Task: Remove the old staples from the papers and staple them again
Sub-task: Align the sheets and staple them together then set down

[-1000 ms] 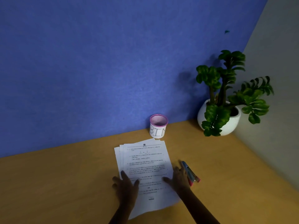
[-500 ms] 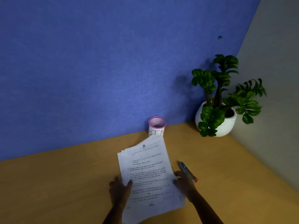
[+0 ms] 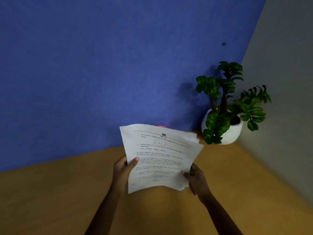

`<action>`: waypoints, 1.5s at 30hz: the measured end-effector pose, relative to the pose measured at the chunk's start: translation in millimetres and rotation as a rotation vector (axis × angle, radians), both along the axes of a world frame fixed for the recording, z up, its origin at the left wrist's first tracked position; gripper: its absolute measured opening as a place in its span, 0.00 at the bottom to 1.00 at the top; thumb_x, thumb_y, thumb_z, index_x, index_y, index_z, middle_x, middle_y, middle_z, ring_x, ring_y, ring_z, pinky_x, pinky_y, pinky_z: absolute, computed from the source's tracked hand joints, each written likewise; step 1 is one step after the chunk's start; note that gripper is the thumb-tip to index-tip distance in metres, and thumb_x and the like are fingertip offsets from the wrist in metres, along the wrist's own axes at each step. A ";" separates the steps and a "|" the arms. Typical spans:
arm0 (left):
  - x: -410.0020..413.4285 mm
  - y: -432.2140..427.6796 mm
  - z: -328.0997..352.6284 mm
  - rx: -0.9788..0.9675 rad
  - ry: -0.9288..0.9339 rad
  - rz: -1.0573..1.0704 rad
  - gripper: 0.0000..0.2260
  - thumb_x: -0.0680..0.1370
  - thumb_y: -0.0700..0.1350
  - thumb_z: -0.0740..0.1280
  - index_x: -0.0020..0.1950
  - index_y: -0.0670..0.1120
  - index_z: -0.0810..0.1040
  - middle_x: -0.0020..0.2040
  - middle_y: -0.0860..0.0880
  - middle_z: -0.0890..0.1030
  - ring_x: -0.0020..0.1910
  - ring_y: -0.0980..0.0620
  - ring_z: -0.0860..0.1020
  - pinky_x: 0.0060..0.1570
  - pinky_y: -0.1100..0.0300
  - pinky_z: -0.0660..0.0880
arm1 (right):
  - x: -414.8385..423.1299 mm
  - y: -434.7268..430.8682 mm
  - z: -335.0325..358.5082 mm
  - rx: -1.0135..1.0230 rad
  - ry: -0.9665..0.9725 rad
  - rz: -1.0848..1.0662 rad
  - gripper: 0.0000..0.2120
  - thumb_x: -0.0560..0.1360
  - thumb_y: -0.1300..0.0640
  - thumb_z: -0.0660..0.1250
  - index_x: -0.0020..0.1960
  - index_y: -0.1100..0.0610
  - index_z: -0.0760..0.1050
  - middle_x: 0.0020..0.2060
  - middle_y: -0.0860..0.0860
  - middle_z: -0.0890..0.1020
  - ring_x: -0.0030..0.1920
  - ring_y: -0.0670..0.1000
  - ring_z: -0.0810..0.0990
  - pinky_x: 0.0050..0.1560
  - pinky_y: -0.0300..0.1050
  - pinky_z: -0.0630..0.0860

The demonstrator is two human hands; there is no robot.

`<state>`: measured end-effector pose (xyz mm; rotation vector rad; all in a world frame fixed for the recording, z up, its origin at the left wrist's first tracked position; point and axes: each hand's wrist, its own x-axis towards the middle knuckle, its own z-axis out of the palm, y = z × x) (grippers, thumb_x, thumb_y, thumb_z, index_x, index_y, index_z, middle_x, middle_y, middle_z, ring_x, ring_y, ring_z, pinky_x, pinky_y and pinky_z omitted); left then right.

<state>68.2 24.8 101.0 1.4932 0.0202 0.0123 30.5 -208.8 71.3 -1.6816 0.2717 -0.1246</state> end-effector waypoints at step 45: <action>4.2 -7.1 39.9 0.026 -0.075 -0.052 0.03 0.76 0.46 0.65 0.44 0.50 0.79 0.41 0.51 0.84 0.40 0.53 0.83 0.40 0.59 0.79 | 3.6 22.1 44.4 -0.067 -0.421 -0.025 0.08 0.78 0.53 0.55 0.54 0.44 0.71 0.46 0.40 0.80 0.46 0.40 0.79 0.42 0.34 0.76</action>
